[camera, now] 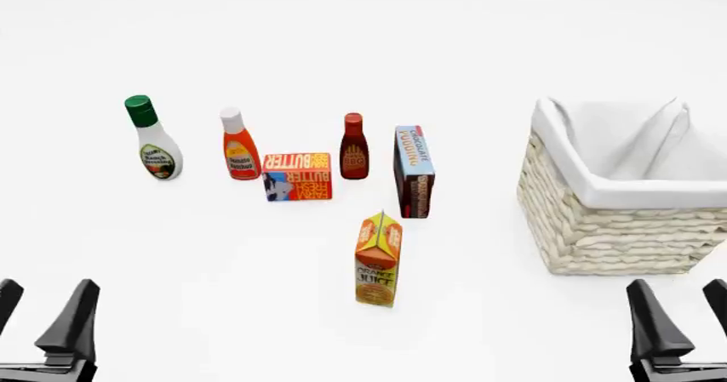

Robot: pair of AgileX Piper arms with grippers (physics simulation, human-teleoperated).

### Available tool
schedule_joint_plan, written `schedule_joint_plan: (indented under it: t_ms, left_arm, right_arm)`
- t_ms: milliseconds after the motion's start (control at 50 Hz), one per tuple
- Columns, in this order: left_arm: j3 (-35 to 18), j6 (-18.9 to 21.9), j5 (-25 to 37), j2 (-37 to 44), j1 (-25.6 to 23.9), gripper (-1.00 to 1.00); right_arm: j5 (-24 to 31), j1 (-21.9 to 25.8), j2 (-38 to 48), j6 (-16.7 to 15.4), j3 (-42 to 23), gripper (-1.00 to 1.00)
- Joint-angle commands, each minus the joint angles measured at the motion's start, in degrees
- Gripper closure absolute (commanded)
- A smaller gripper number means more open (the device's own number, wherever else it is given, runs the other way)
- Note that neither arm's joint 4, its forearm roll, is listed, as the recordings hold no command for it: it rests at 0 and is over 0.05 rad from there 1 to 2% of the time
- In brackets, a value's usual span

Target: Pick the orange juice and place it in the basket.

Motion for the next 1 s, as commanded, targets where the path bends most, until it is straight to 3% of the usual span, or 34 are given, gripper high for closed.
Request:
schedule_joint_plan:
  t_ms: [20, 480, 540, 760, 800, 900, 940, 1000]
  left_arm:
    - [-0.1, 0.0, 0.0, 0.3, 0.0, -1.0]
    - [-0.2, 0.0, 0.1, 0.2, -0.1, -1.0]
    - [-0.2, 0.0, 0.2, 0.1, -0.1, -1.0]
    - [-0.2, 0.0, 0.3, 0.0, -0.2, -1.0]
    - [-0.2, 0.0, 0.4, 0.0, -0.2, -1.0]
    - [-0.2, 0.0, 0.4, 0.0, -0.2, -1.0]
    - [-0.2, 0.0, 0.4, 0.0, -0.2, -1.0]
    - [-0.2, 0.0, 0.4, 0.0, -0.2, -1.0]
  right_arm:
    - [-0.2, -0.1, 0.9, 0.0, -0.1, -1.0]
    - [0.1, -0.2, 0.4, -0.8, -0.1, -1.0]
    - [-0.7, -0.9, -0.4, 0.7, -0.2, -1.0]
    - [0.0, -1.7, -0.4, 1.2, -0.9, -1.0]
    - [0.5, 0.3, 0.4, -0.2, -0.5, -1.0]
    - [1.0, 0.6, 0.2, 1.6, -1.0, -1.0]
    - [0.4, 0.8, 1.5, 1.2, -1.4, -1.0]
    - [-7.7, 2.8, 12.6, 2.8, -2.4, -1.0]
